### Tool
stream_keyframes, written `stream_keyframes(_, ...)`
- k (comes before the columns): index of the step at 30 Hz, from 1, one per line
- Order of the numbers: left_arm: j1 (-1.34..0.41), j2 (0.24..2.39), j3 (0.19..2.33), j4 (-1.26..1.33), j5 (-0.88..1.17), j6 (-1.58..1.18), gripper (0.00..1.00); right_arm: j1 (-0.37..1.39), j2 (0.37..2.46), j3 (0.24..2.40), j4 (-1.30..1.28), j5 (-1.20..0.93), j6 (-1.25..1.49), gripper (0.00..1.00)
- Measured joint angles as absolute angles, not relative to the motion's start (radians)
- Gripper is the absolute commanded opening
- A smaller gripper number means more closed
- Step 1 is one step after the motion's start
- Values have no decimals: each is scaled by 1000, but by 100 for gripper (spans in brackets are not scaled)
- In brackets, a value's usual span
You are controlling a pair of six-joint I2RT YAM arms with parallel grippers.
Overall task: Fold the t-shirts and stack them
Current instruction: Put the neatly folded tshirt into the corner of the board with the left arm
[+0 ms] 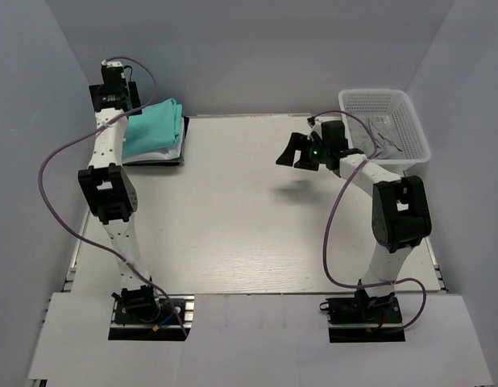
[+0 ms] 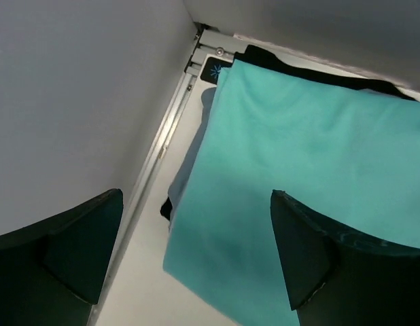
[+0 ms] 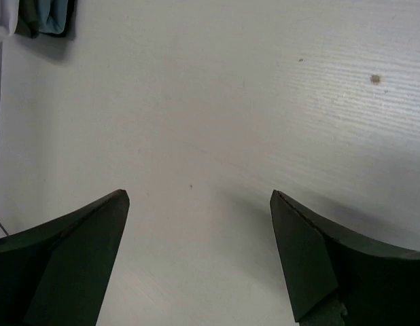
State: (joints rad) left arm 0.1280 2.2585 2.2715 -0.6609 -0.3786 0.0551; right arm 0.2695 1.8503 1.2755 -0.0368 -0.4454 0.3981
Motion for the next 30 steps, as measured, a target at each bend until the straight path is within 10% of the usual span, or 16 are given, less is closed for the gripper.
stream_keyframes(17,-208,1471,1245,-493,-67,-371,100,270,1310,735,24,-334,441,90)
stream_keyframes(30,-202,1584,1422,-409,-108,-337,100,270,1301,689,59,-318,464,90)
